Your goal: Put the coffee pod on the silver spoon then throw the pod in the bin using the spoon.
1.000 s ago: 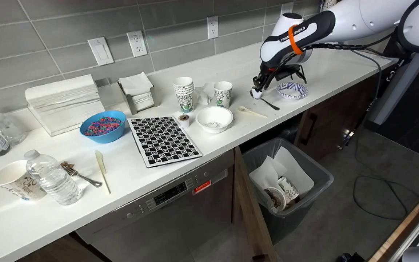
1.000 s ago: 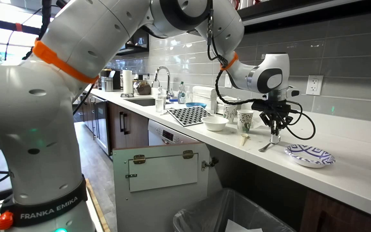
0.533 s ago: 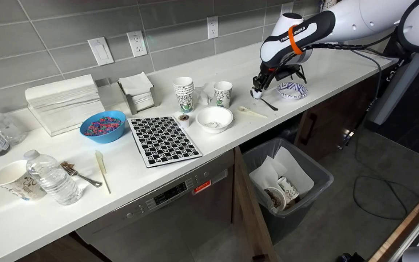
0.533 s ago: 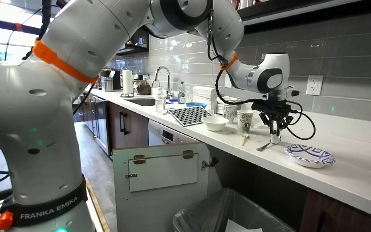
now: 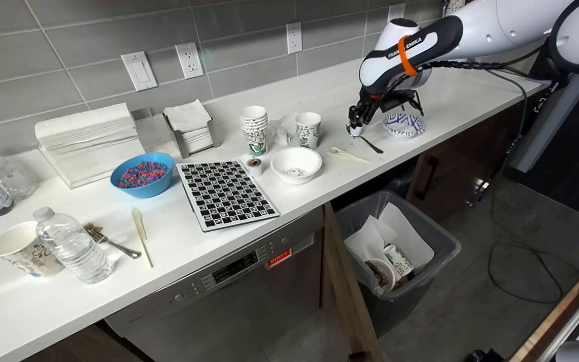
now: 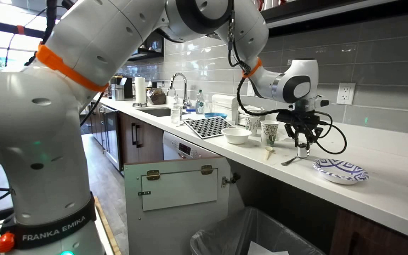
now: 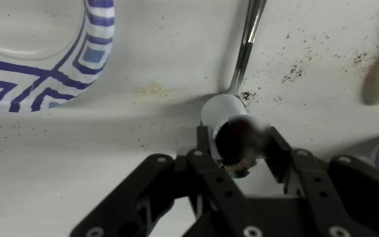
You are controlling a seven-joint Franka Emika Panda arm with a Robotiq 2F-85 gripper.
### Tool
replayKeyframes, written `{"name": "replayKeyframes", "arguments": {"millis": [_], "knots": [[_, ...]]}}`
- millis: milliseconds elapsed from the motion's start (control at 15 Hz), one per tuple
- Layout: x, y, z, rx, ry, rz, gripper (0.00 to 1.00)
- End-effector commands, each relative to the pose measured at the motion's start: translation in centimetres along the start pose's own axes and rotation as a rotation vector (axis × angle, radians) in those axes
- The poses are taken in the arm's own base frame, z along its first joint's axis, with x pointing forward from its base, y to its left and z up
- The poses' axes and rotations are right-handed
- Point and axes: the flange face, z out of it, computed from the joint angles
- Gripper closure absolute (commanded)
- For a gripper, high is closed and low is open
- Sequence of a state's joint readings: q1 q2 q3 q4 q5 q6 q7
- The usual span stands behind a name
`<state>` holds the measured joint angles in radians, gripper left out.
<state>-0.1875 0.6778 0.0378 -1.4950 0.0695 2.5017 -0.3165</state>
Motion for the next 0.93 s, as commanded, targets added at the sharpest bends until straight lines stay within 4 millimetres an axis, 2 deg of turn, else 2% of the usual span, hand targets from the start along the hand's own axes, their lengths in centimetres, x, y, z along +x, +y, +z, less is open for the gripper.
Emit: {"name": "replayKeyframes", "arguments": {"millis": [0, 267, 867], "knots": [[-0.1, 0.1, 0.5, 0.013, 0.014, 0.02, 0.27], [-0.1, 0.0, 0.4, 0.013, 0.015, 0.019, 0.0], [-1.1, -1.5, -1.1, 0.015, -0.021, 0.068, 0.0]]}}
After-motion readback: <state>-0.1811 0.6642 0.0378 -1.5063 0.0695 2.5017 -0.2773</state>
